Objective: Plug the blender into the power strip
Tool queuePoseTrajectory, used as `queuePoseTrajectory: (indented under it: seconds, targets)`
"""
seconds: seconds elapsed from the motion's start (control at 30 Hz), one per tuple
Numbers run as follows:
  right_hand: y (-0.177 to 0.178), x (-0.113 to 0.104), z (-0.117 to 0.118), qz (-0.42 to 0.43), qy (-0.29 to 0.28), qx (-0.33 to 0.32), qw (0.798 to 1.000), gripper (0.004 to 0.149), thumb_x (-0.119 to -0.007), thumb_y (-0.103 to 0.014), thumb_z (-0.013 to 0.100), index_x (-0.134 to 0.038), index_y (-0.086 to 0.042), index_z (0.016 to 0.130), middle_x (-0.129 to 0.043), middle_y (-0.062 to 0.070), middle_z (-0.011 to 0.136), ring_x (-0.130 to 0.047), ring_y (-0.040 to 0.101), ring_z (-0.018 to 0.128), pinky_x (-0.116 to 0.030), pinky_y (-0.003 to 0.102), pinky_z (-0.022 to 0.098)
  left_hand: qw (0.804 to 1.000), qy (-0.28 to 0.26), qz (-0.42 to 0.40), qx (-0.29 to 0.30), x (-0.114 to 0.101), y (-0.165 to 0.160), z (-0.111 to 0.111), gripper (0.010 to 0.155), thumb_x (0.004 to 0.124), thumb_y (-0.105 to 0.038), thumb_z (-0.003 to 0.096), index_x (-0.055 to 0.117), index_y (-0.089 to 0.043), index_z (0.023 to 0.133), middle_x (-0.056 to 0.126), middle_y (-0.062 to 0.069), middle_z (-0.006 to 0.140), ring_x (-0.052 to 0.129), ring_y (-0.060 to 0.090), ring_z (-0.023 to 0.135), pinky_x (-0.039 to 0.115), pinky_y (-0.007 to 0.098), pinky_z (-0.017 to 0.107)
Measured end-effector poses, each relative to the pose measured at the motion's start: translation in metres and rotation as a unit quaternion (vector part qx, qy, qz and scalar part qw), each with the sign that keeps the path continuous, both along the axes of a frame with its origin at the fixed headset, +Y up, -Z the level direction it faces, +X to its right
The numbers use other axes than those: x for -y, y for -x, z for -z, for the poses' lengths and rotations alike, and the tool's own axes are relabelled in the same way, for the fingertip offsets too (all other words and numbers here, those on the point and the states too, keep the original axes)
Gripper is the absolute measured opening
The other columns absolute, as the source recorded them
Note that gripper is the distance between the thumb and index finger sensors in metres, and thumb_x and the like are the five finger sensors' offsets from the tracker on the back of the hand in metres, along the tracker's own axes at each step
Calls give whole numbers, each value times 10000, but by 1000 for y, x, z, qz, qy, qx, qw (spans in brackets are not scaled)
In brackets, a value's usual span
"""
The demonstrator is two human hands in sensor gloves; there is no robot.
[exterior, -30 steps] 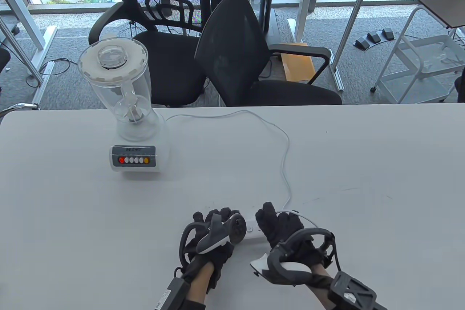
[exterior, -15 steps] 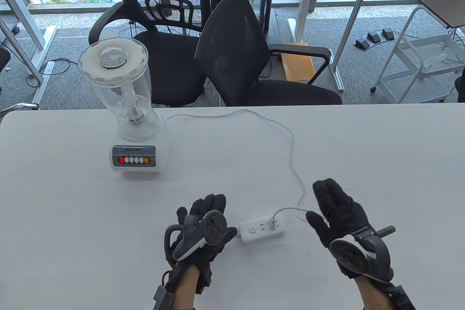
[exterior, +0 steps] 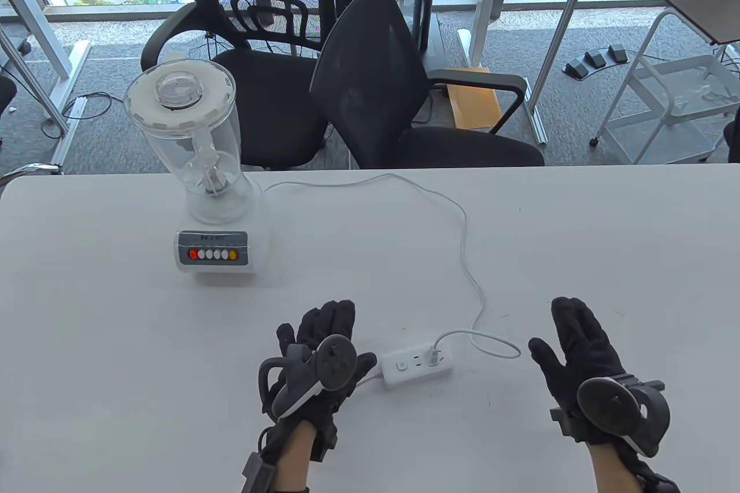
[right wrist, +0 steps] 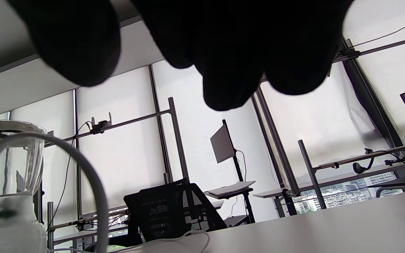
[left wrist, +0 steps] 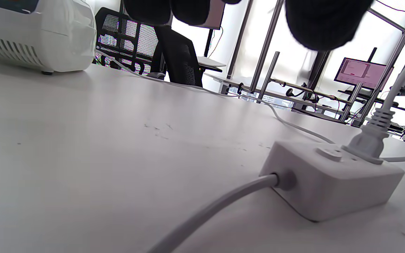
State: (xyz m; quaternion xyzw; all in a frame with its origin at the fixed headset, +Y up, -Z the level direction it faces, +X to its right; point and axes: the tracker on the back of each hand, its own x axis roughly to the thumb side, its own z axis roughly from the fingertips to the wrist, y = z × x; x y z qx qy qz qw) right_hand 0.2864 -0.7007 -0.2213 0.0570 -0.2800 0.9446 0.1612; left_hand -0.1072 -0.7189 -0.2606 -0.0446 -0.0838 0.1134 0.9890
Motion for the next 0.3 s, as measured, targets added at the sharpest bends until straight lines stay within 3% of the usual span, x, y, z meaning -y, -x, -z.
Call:
queuePoseTrajectory:
  seconds: [0.3]
  targets:
    - [11, -1, -5, -1, 2, -19, 1000, 777, -821, -489, 442, -635, -88, 1081, -689, 242, 1045, -935, 302, 740, -813, 529, 510, 1000, -1, 8, 12, 3, -7, -3, 917, 702, -642, 448, 299, -249, 1171, 425, 78, 1265, 497, 419, 1167, 377, 774, 747]
